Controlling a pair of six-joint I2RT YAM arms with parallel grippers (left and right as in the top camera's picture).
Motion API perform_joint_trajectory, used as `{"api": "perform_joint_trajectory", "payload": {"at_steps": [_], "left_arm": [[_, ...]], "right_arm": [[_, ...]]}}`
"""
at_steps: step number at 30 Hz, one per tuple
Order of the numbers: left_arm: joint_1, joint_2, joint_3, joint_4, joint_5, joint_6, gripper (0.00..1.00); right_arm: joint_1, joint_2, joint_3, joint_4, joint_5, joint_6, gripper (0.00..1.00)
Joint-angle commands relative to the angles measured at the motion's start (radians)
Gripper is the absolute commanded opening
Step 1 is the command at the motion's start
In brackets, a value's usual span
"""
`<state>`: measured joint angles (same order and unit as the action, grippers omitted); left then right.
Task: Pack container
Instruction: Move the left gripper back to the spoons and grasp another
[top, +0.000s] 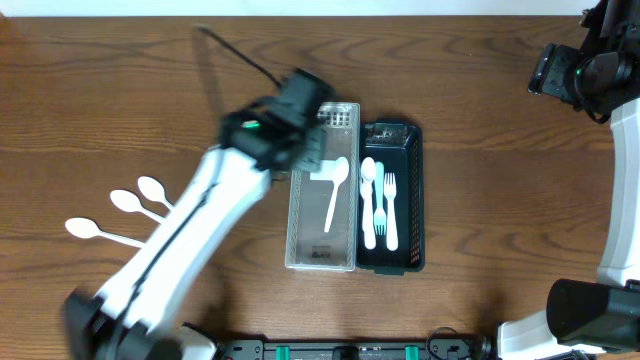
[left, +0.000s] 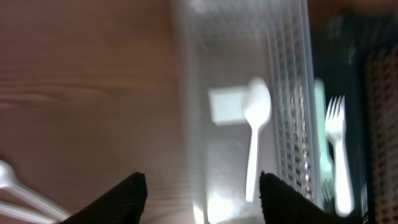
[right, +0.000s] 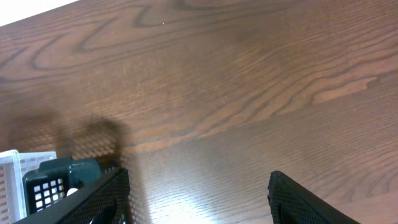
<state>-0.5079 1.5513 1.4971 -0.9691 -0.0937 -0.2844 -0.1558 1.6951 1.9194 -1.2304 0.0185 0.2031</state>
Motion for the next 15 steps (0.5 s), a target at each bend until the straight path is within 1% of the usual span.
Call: {"api": "perform_joint_trajectory", "payload": {"at_steps": [1,4,7,9,12,15], "left_arm": [[0.146,-0.129,0.019,-0.05,-0.095,-0.041,0.63],[0.327,-0.196,0.015,-0.11,-0.095,-0.116,0.66],[0.494,-0.214,0.001,-0.163,-0.094,-0.236,0.73],[0.578,-0.208,-0.023,-0.175,-0.092,-0.282,0.77],[0.662,-0.193,-0.092,-0.134,-0.069,-0.321,0.82],[0.714,-0.17,-0.19,-0.051,-0.023,-0.323,0.82]], "right_arm": [[-0.008,0.007,-0.005,0.0,0.001,-0.01,0.75],[-0.008,0.007,-0.005,0.0,0.0,-0.01,0.75],[-0.008,0.007,-0.005,-0.003,0.0,-0.01,0.75],[-0.008,0.007,-0.005,-0.006,0.0,-0.01,0.75],[-0.008,0.007,-0.005,-0.011,0.0,-0.01,0.75],[-0.007,0.007,-0.005,-0.016,0.0,-0.009,0.75]]}}
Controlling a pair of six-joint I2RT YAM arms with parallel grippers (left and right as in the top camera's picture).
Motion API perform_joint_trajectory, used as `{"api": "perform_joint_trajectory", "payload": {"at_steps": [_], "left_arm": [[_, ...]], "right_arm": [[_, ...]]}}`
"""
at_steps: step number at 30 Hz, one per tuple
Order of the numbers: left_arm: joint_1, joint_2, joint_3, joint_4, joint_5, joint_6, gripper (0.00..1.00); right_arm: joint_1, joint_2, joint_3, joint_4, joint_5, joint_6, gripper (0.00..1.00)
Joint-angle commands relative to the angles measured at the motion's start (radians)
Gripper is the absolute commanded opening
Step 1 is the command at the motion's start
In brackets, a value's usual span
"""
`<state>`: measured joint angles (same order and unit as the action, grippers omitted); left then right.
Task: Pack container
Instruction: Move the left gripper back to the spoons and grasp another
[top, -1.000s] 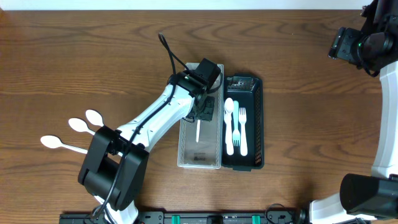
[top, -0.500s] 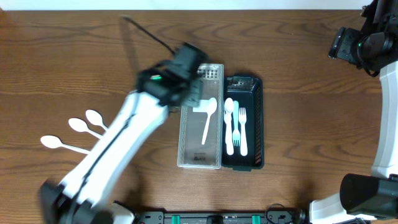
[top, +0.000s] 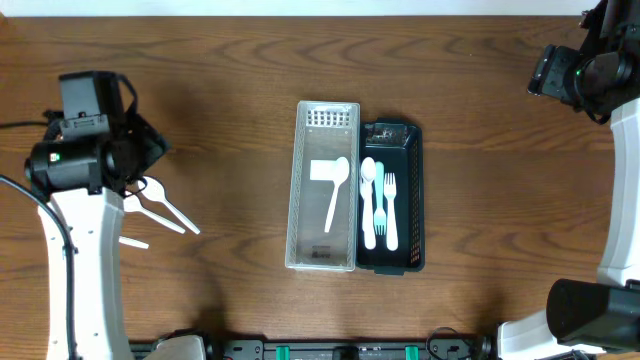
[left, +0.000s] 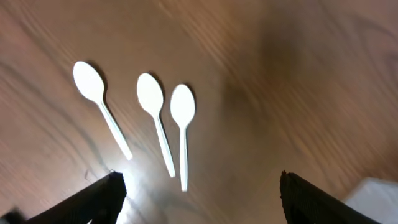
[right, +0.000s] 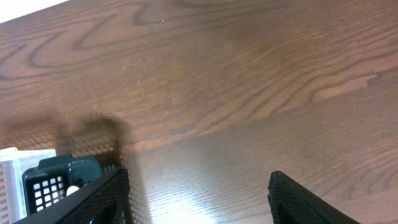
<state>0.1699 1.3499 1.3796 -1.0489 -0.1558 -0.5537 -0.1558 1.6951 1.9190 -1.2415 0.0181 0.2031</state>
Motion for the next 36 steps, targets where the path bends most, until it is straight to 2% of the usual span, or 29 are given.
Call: {"api": "perform_joint_trajectory", "payload": {"at_steps": [1,9,21,36], "left_arm": [[0.05,0.043,-0.108,0.061,0.051,-0.054,0.82],[0.109,0.186,-0.269,0.212,0.074,-0.068,0.83],[0.109,0.407,-0.273,0.319,0.131,-0.069,0.83],[0.109,0.519,-0.273,0.404,0.13,-0.068,0.83]], "right_arm": [[-0.007,0.007,-0.005,-0.009,0.0,-0.009,0.74],[-0.008,0.007,-0.005,-0.049,0.0,-0.009,0.75],[-0.007,0.007,-0.005,-0.073,0.0,0.002,0.75],[-0.008,0.007,-0.005,-0.075,0.0,0.006,0.75]]}}
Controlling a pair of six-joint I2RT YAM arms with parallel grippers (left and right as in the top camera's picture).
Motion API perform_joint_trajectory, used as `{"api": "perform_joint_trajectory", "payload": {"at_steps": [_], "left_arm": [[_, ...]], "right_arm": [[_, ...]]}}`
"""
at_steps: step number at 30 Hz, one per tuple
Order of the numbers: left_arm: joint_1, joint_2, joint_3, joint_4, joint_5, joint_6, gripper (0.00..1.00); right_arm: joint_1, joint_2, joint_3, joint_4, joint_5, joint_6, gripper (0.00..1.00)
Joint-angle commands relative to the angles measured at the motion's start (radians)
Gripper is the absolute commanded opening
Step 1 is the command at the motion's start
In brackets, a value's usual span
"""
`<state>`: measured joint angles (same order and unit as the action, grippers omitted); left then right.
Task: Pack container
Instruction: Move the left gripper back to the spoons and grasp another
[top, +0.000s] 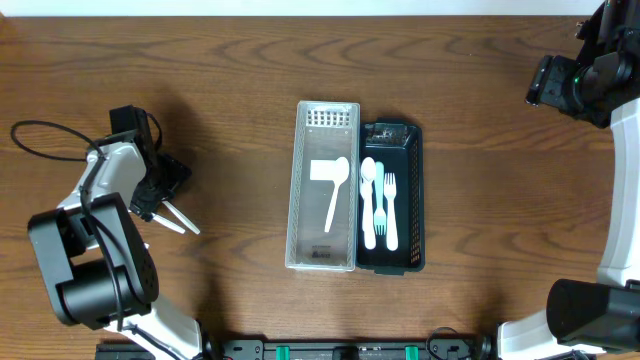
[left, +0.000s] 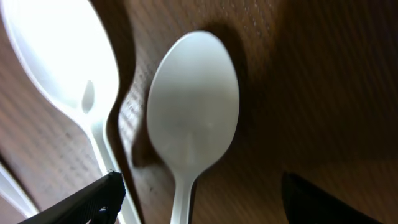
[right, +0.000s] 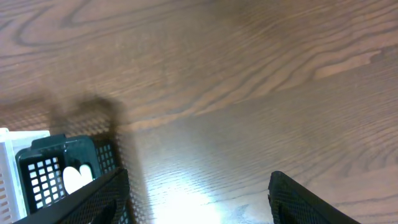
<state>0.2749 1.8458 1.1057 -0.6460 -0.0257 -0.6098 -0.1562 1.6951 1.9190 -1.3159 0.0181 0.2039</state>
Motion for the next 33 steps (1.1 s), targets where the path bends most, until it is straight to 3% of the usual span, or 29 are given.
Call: {"api": "perform_joint_trajectory", "payload": {"at_steps": [1,16,20,27,33], "left_arm": [[0.005,0.029,0.001,0.005,0.0,-0.012,0.84],[0.004,0.058,0.001,0.015,0.0,0.014,0.8],[0.005,0.058,0.001,-0.008,0.0,0.013,0.7],[0.005,0.058,0.001,-0.029,0.0,0.013,0.37],[0.005,0.058,0.001,-0.033,0.0,0.014,0.31]], "right_arm": [[-0.007,0.007,-0.005,-0.001,0.0,0.006,0.75],[-0.007,0.007,-0.005,0.003,0.0,0.005,0.75],[-0.007,0.007,-0.005,0.003,0.0,0.005,0.75],[-0.007,0.007,-0.005,0.003,0.0,0.005,0.75],[-0.007,0.007,-0.005,0.003,0.0,0.005,0.75]]}}
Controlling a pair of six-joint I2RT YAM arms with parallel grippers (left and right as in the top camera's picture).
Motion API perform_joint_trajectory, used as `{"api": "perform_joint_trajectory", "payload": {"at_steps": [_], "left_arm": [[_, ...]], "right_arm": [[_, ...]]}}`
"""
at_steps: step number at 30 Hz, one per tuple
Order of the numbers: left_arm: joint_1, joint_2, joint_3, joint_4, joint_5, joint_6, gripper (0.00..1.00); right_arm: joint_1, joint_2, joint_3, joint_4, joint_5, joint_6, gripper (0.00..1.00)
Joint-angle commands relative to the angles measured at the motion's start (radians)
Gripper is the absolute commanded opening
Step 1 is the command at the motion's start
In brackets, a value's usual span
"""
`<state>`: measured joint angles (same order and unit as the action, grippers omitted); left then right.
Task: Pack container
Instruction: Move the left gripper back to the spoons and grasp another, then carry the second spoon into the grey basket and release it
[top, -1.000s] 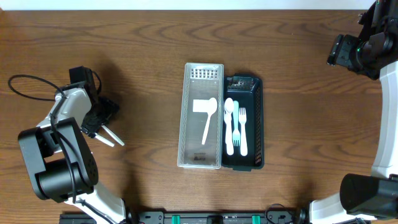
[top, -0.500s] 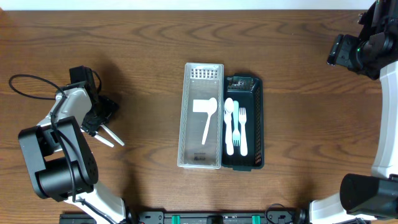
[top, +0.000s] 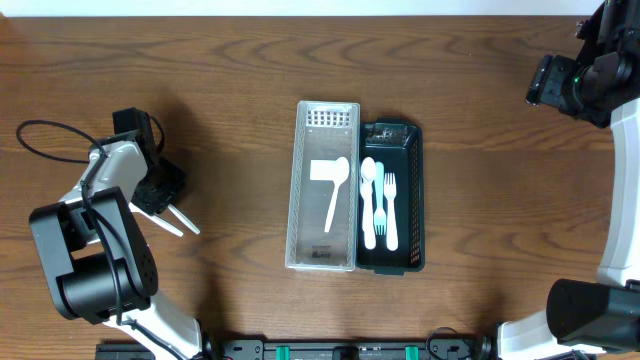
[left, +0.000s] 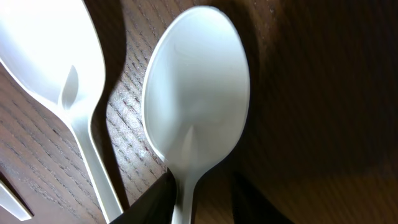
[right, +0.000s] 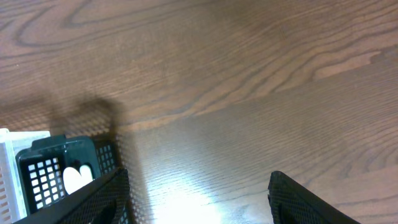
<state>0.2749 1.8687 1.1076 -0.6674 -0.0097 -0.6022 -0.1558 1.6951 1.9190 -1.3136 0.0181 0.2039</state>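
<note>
In the left wrist view a white plastic spoon (left: 196, 87) lies on the wooden table, and my left gripper (left: 186, 208) is shut on its handle just below the bowl. A second white spoon (left: 56, 62) lies close beside it on the left. Overhead, my left gripper (top: 158, 190) is low at the table's left, with spoon handles (top: 183, 219) sticking out from under it. The clear container (top: 297, 200) at the centre holds one white spoon (top: 335, 190). My right gripper (right: 196, 208) hangs open and empty at the far right.
A black basket (top: 417, 200) stands against the clear container's right side and holds spoons and a fork (top: 378, 205). Its corner (right: 50, 174) shows in the right wrist view. A black cable (top: 40, 135) loops on the table behind the left arm.
My left gripper's fingers stood wide apart on either side of the spoon; now they are shut on its handle. The right arm has not moved.
My left gripper was open above the clear container, which held one spoon. Then it was high over three loose spoons at the table's left. Then it was down on them, open around one spoon, and now it is shut on that spoon.
</note>
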Motion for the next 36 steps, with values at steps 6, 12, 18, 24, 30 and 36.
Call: {"api": "perform_joint_trajectory", "payload": {"at_steps": [6,12,18,24,30,36], "left_arm": [[0.005,0.035,-0.001,-0.011,-0.016,0.006,0.22],[0.005,0.035,-0.001,-0.011,-0.016,0.006,0.08],[0.005,0.035,-0.001,-0.012,-0.016,0.007,0.06],[0.0,0.015,0.002,-0.021,-0.016,0.109,0.06],[-0.053,-0.105,0.034,-0.107,-0.016,0.124,0.06],[-0.238,-0.35,0.108,-0.221,0.001,0.123,0.06]], "right_arm": [[-0.008,0.007,-0.005,-0.001,0.0,0.005,0.75],[-0.007,0.007,-0.005,-0.008,0.0,0.008,0.75],[-0.008,0.007,-0.005,-0.014,0.0,0.008,0.75],[-0.008,0.007,-0.005,-0.013,0.0,0.004,0.75],[-0.008,0.007,-0.005,-0.011,0.001,0.003,0.75],[-0.008,0.007,-0.004,0.005,0.001,-0.023,0.75]]}}
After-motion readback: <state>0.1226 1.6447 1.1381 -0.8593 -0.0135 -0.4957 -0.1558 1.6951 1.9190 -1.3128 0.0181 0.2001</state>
